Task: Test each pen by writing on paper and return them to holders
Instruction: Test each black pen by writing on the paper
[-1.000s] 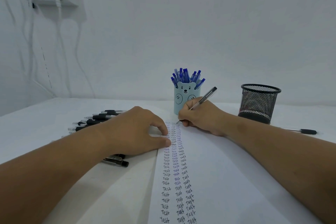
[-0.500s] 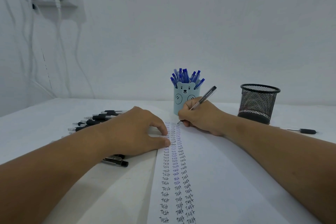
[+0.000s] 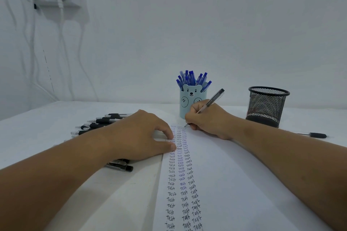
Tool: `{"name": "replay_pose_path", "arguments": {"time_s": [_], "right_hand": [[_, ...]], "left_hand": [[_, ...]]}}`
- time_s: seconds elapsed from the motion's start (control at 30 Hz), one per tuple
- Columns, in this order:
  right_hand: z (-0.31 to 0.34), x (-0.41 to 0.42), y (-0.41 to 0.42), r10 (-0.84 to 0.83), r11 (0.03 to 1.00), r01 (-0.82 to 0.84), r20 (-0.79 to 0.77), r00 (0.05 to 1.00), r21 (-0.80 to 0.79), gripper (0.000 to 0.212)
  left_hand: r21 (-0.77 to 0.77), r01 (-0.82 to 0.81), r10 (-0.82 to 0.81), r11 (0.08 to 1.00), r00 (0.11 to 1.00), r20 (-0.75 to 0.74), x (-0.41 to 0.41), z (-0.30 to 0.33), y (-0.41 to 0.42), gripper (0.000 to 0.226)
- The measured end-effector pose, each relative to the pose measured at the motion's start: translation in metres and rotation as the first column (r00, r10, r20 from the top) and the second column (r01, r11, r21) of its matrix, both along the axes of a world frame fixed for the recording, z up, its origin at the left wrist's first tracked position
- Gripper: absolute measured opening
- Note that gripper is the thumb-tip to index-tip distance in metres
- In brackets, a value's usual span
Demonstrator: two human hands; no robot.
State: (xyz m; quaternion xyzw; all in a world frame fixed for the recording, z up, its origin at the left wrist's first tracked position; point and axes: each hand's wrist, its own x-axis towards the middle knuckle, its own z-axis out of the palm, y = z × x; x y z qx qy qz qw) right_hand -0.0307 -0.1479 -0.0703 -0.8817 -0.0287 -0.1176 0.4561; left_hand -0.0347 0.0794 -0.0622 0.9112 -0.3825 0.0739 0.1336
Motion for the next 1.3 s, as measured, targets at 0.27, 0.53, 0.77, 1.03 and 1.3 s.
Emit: {"name": "replay_pose_path", "arguments": {"time_s": [0.27, 0.53, 0.77, 1.03, 1.3], "right_hand": [[-0.001, 0.001, 0.000, -0.013, 1.000, 0.013, 0.003, 1.000, -0.008, 0.024], [0.001, -0.001, 0.001, -0.022, 1.000, 0.022, -0.016, 1.000, 0.005, 0.027], [-0.001, 0.001, 0.001, -0.027, 0.999, 0.028, 0.002, 1.000, -0.021, 0.030], [0.003, -0.006, 0.005, -0.020, 0.977, 0.017, 0.015, 1.000, 0.211, 0.024], [0.005, -0.019, 0.009, -0.066, 0.989, -0.006, 0.479, 0.875, 0.147, 0.031]], "left_hand": [[0.003, -0.004, 0.004, 1.000, 1.000, -0.006, -0.001, 0.000, 0.001, 0.039], [-0.011, -0.007, 0.007, 1.000, 1.000, -0.020, 0.000, -0.001, 0.000, 0.037], [-0.009, -0.006, 0.005, 1.000, 1.000, -0.023, 0.000, -0.001, 0.001, 0.039], [-0.019, 0.013, -0.013, 1.000, 0.999, -0.029, 0.000, -0.001, 0.002, 0.039], [-0.033, 0.041, -0.043, 0.999, 0.998, -0.043, 0.000, -0.001, 0.003, 0.037]]}}
